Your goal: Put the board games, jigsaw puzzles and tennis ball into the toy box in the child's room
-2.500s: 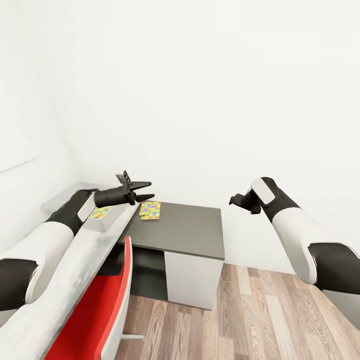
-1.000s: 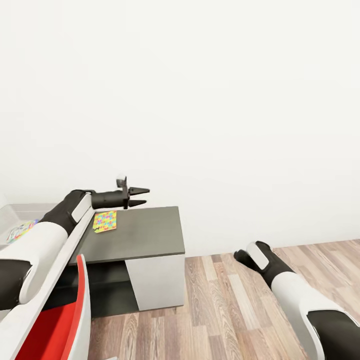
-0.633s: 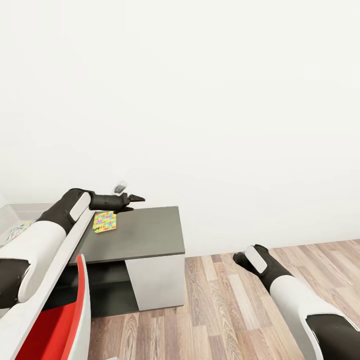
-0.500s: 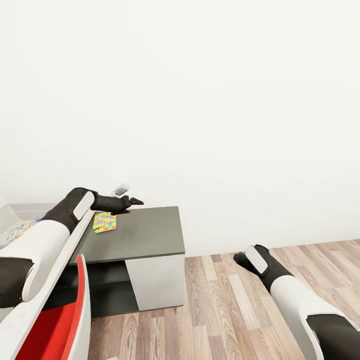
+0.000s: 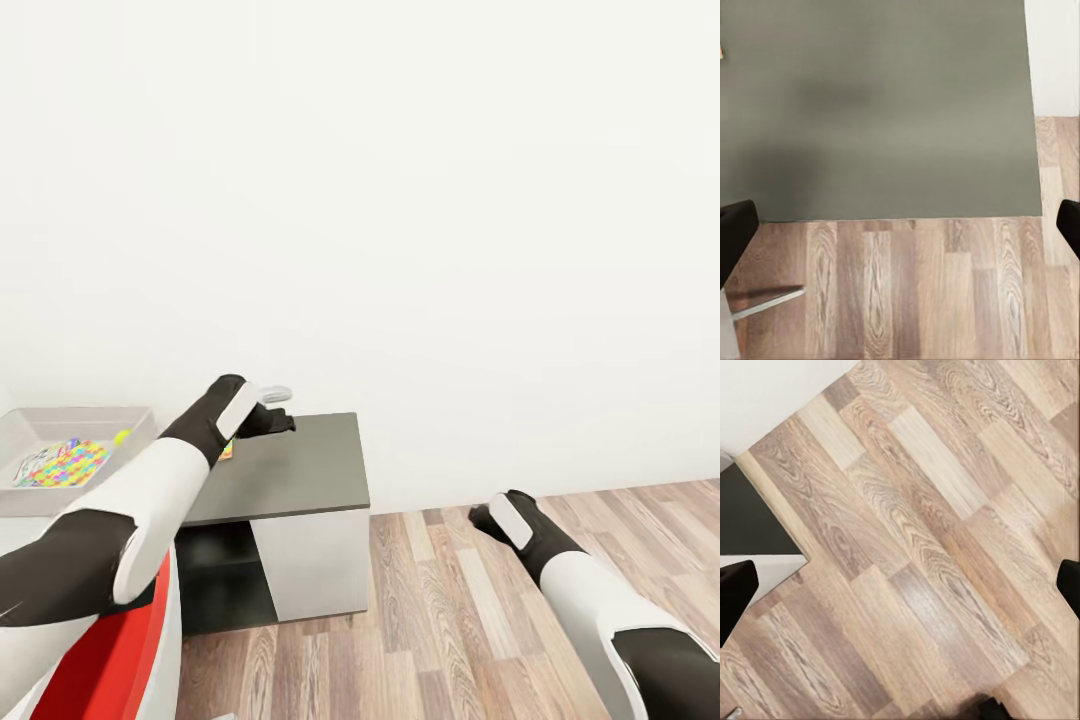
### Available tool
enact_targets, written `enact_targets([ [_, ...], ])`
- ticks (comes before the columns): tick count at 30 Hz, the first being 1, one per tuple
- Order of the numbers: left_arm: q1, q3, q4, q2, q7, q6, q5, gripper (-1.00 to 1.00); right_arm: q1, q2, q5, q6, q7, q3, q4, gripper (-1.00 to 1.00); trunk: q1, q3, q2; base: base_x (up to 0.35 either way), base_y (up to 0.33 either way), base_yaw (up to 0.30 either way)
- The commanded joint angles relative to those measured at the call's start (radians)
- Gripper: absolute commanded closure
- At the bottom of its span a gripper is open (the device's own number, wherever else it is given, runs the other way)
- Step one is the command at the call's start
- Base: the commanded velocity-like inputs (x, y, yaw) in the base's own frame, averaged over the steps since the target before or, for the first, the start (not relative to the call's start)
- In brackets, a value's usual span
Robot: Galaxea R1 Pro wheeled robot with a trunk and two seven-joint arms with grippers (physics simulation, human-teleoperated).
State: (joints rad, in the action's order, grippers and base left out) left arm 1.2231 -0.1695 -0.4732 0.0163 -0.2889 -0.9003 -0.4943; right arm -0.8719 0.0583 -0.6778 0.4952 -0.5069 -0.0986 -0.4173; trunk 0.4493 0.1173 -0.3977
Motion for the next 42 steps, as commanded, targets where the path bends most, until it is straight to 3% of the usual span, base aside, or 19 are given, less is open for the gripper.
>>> enact_targets([
  [1,0.001,-0.006,0.001,0.016,-0.049,0.017,-0.009,-1.0,0.0,0.003,-0.006,0.004,-0.007,-0.011,-0.002,-1.0,0.001,0.002,-0.002,0.0,0.0,0.0],
  [7,0.001,-0.007,0.006,0.043,-0.178,0.05,-0.009,-1.0,-0.001,0.01,-0.001,-0.026,-0.007,-0.014,-0.002,-1.0,0.001,0.002,-0.002,0.0,0.0,0.0],
  [15,0.001,-0.008,0.007,0.024,-0.23,0.057,-0.011,-1.0,-0.001,0.009,0.0,-0.063,-0.006,-0.017,-0.002,-1.0,0.001,0.002,-0.002,0.0,0.0,0.0],
  [22,0.001,-0.005,0.005,-0.001,-0.219,0.055,-0.018,-1.0,-0.001,0.011,0.0,-0.065,-0.006,-0.018,-0.003,-1.0,0.001,0.002,-0.002,0.0,0.0,0.0],
  [29,0.004,0.025,0.004,-0.026,-0.151,0.032,-0.032,-1.0,-0.001,0.013,0.0,-0.065,-0.002,-0.018,-0.004,-1.0,0.001,0.002,-0.002,0.0,0.0,0.0],
  [34,0.041,0.057,0.004,-0.068,-0.096,-0.047,-0.035,-1.0,-0.001,0.015,0.002,-0.065,-0.001,-0.018,-0.004,-1.0,0.001,0.002,-0.002,0.0,0.0,0.0],
  [42,0.061,0.067,0.006,-0.119,-0.057,-0.083,-0.04,-1.0,-0.001,0.015,0.003,-0.065,-0.001,-0.016,-0.003,-1.0,0.001,0.002,-0.002,0.0,0.0,0.0],
])
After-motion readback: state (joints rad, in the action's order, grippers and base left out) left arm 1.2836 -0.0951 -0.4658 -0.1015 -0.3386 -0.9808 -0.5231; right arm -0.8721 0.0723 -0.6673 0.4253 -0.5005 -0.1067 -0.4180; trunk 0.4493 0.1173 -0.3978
